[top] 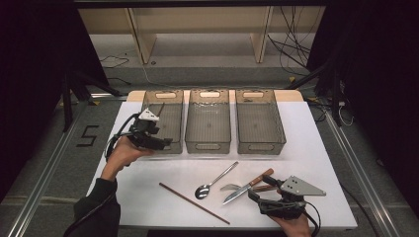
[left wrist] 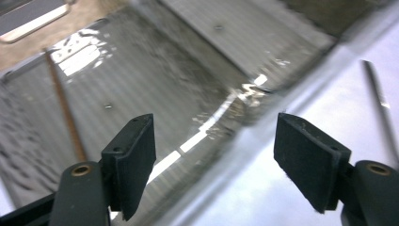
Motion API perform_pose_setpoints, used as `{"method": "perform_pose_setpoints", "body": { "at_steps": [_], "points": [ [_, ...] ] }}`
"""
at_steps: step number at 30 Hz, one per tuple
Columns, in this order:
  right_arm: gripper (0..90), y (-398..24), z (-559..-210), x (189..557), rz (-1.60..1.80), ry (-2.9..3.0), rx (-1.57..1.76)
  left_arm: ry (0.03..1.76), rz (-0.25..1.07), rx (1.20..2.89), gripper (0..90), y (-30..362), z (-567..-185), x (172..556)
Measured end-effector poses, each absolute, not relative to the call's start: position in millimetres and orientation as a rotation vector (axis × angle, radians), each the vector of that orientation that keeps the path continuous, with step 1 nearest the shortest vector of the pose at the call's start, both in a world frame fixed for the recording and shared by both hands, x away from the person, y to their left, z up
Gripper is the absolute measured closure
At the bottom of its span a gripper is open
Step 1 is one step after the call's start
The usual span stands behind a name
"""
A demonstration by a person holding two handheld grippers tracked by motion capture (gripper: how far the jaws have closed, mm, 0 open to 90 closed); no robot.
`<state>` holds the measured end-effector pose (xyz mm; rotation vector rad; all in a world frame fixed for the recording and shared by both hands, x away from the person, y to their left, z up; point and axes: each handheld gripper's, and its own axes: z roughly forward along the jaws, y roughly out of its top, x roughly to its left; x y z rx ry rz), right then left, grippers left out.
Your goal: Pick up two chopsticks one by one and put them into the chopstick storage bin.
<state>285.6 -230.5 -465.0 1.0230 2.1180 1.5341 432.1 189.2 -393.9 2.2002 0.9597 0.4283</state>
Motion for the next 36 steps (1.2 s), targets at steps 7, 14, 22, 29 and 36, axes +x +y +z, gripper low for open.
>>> {"method": "perform_pose_setpoints", "body": {
  "at_steps": [7, 14, 22, 29, 36],
  "points": [
    [26.1, -229.5, -465.0, 285.6, 1.531, 2.122, 1.019, 0.818, 0.406, 2.247, 27.3, 176.1, -396.4, 397.2],
    [26.1, -229.8, -464.1, 284.4, 1.533, 2.121, 1.011, 0.673, 0.39, 2.34, 24.4, 158.2, -396.5, 372.7],
    [26.1, -230.1, -464.7, 284.7, 1.533, 2.123, 1.014, 0.529, 0.339, 2.509, 23.8, 138.9, -410.3, 360.7],
    [26.1, -229.6, -464.7, 284.4, 1.533, 2.124, 1.009, 0.399, 0.302, 2.628, 25.3, 124.3, -416.3, 351.6],
    [26.1, -229.5, -464.7, 284.5, 1.533, 2.126, 1.009, 0.281, 0.275, 2.726, 27.5, 109.8, -425.2, 345.0]
  ]
}}
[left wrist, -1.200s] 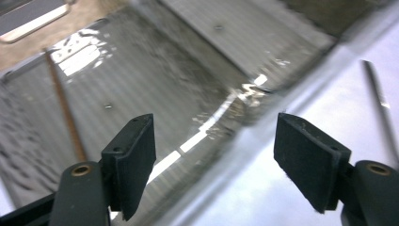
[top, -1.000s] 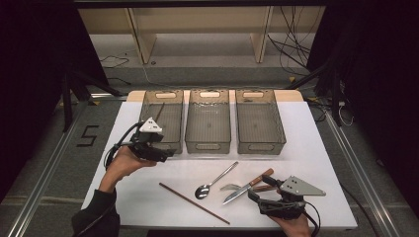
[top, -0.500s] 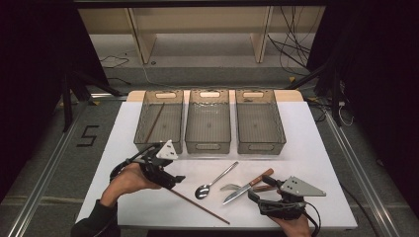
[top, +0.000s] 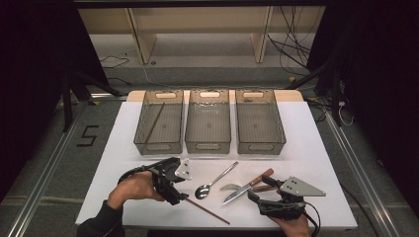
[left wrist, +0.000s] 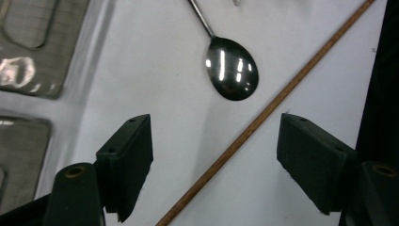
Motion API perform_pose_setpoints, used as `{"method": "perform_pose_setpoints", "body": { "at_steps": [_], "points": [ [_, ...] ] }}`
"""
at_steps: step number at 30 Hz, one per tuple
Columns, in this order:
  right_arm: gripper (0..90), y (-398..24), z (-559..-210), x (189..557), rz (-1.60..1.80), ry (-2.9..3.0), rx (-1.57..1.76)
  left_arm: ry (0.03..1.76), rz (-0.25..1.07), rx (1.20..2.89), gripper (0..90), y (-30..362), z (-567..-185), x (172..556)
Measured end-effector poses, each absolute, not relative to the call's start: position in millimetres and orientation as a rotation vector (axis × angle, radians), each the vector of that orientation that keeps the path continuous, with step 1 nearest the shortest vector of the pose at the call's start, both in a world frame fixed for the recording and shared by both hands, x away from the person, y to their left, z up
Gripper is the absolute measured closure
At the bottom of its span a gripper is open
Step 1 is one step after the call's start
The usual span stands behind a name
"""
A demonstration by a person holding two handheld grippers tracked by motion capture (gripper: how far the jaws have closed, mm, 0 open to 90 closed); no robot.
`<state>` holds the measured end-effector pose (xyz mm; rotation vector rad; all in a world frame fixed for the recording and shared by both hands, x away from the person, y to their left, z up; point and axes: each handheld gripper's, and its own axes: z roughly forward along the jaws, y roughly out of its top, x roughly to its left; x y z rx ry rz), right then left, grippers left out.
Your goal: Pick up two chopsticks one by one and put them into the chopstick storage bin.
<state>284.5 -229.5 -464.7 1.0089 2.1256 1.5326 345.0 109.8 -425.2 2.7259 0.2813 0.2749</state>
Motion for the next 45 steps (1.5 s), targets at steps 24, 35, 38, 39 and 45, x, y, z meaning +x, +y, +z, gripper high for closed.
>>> {"method": "perform_pose_setpoints", "body": {
  "at_steps": [24, 35, 38, 39, 45],
  "points": [
    [26.1, -229.1, -464.8, 284.6, 1.533, 2.128, 1.008, 0.037, 0.202, 2.936, 46.1, 84.8, -451.0, 344.9],
    [26.1, -229.1, -464.9, 284.7, 1.534, 2.13, 1.007, -0.02, 0.164, 2.964, 55.2, 80.0, -458.3, 346.0],
    [26.1, -228.8, -465.0, 284.7, 1.534, 2.13, 1.008, -0.022, 0.157, 2.969, 56.3, 79.5, -459.2, 345.7],
    [26.1, -228.8, -465.0, 284.7, 1.534, 2.13, 1.008, -0.029, 0.158, 2.972, 56.4, 79.3, -459.3, 346.2],
    [26.1, -228.7, -465.0, 284.8, 1.535, 2.13, 1.009, -0.03, 0.152, 2.976, 57.9, 79.0, -462.5, 347.3]
  ]
}}
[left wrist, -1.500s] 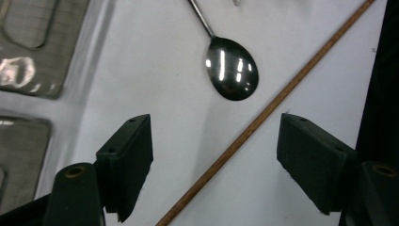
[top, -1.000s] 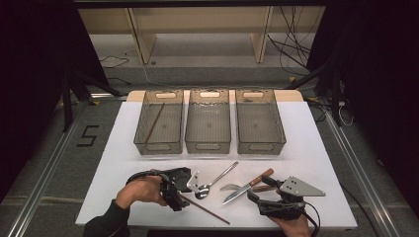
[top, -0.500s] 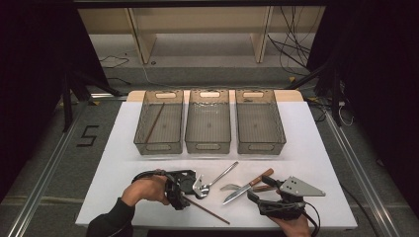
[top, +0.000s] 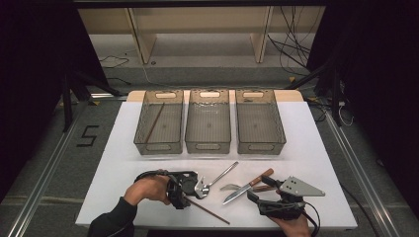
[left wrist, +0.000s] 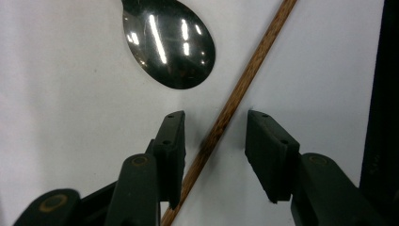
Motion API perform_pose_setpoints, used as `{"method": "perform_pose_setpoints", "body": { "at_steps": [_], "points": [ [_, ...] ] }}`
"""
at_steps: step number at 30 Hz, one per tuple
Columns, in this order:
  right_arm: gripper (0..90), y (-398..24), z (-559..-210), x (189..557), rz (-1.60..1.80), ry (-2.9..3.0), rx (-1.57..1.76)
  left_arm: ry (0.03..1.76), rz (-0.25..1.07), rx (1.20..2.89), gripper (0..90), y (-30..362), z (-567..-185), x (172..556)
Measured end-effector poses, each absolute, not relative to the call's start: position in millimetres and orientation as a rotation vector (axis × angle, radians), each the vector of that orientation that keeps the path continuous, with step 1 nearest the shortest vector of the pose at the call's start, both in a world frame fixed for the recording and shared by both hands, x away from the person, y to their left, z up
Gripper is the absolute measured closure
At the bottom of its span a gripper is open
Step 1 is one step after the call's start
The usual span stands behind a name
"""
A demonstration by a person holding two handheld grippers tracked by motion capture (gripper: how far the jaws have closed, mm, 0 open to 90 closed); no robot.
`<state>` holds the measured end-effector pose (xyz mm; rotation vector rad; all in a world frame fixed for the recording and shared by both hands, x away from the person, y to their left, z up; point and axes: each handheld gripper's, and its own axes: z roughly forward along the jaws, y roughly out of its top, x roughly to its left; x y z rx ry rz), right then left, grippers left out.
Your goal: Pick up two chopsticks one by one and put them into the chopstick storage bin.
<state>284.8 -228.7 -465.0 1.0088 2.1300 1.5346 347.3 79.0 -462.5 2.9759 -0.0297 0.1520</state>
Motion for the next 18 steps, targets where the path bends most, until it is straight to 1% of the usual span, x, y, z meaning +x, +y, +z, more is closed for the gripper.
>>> {"method": "perform_pose_setpoints", "body": {
  "at_steps": [4, 11, 15, 18],
  "points": [
    [26.2, -228.6, -465.1, 284.8, 1.535, 2.131, 1.009, -0.05, 0.133, 2.982, 60.0, 78.9, -462.3, 347.6],
    [26.1, -228.4, -465.2, 284.9, 1.535, 2.133, 1.009, -0.051, 0.092, 2.973, 66.8, 79.7, -462.9, 347.7],
    [26.1, -228.3, -465.2, 284.9, 1.535, 2.134, 1.009, -0.108, 0.084, 2.98, 71.6, 78.4, -462.9, 346.4],
    [26.1, -228.3, -465.4, 285.2, 1.535, 2.133, 1.011, -0.143, 0.084, 2.985, 72.8, 77.8, -462.8, 345.3]
  ]
}}
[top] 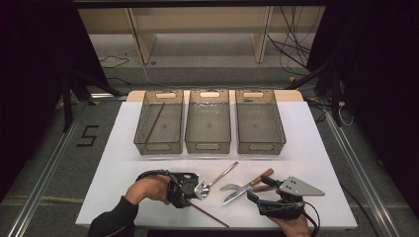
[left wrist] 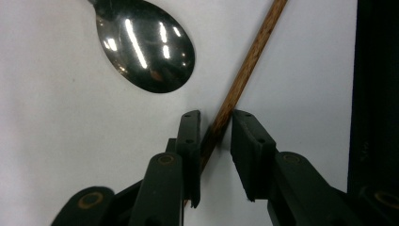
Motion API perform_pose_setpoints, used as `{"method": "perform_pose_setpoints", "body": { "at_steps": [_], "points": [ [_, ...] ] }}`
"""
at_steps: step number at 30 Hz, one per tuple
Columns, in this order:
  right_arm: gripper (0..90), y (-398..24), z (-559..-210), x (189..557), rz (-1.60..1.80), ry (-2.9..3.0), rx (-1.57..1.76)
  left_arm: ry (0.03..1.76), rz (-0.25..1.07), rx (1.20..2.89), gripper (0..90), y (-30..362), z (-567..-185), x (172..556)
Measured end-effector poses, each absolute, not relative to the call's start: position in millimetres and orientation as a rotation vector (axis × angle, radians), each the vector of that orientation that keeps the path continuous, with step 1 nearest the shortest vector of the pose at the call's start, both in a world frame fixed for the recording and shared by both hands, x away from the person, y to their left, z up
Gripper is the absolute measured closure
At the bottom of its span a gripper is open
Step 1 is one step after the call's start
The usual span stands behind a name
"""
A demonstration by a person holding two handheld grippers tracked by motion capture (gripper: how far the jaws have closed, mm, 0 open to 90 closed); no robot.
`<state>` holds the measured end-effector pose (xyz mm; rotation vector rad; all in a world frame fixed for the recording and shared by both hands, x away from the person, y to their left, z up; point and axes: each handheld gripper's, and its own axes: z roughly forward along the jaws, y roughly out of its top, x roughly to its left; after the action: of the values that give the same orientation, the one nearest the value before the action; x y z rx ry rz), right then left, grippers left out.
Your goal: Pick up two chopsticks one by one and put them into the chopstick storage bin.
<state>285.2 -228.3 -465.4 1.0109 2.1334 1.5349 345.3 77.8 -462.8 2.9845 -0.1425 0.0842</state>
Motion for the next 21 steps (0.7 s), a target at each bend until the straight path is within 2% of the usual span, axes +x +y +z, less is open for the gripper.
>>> {"method": "perform_pose_setpoints", "body": {
  "at_steps": [7, 21],
  "points": [
    [26.1, -228.8, -465.1, 285.1, 1.533, 2.134, 1.009, -0.23, 0.087, 2.981, 76.0, 78.0, -462.6, 344.6],
    [26.1, -229.1, -464.8, 285.1, 1.531, 2.137, 1.009, -0.26, 0.076, 2.968, 79.1, 79.8, -462.8, 344.0]
  ]
}}
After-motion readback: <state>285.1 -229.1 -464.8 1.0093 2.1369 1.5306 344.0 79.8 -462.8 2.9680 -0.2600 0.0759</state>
